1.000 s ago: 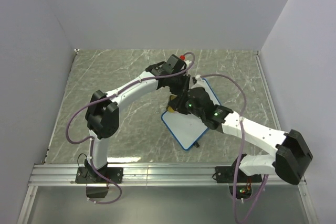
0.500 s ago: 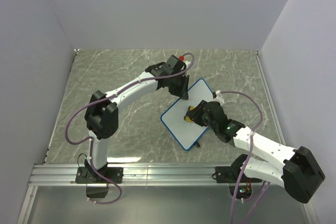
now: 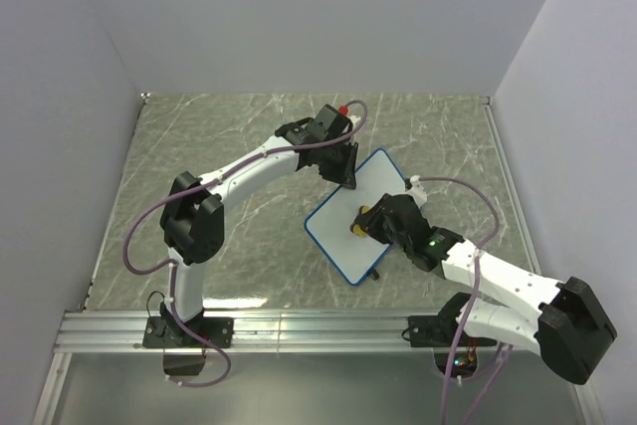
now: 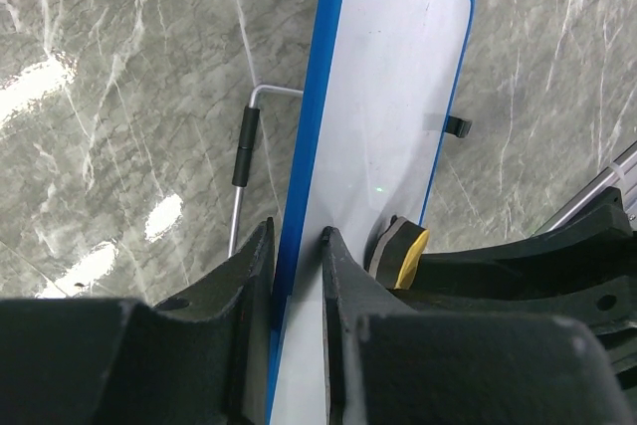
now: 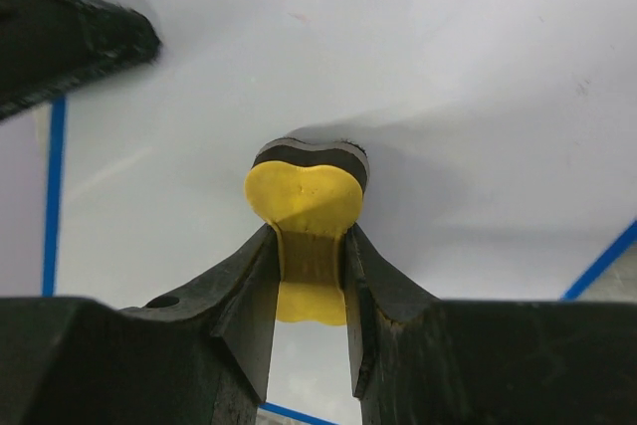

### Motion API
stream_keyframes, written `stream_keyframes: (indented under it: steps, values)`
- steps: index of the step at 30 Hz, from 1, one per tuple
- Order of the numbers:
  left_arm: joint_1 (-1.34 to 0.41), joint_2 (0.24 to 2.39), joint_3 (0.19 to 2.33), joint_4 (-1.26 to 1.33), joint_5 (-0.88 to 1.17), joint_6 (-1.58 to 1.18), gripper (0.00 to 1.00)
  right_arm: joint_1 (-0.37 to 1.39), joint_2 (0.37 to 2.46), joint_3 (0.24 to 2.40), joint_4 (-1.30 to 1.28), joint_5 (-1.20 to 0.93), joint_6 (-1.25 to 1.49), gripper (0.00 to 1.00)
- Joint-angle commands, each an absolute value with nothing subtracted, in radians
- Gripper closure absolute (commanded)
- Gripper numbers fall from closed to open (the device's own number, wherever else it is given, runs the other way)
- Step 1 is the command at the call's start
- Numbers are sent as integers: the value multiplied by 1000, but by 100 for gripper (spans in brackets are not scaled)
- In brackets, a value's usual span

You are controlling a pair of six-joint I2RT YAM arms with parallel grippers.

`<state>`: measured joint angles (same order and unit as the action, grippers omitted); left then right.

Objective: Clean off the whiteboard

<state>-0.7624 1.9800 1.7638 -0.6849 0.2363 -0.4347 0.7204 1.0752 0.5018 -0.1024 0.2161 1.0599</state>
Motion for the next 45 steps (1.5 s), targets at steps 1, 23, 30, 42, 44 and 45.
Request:
stream_keyframes:
  steps: [1,23,30,42,44,45]
  values:
    - [-807,1970,1763,-824,247,-477,100,761,1157,393,-391,129,1049,100]
    - [-804,1997,1839,-861,239,-460,100,828,846,586,-764,194,1069,100]
    - [-804,1999,1856,-861,232,-476,99,775,820,794,-929,452,1150,88]
    - [-804,1939,1850,-883,183,-479,24,575,1017,913,-1003,485,1124,0]
    - [-804,1927,1870,-893,176,-480,23,572,1017,910,-1011,483,1121,0]
    - [-804,1924,1876,-893,175,-485,23,569,1012,901,-1009,482,1121,0]
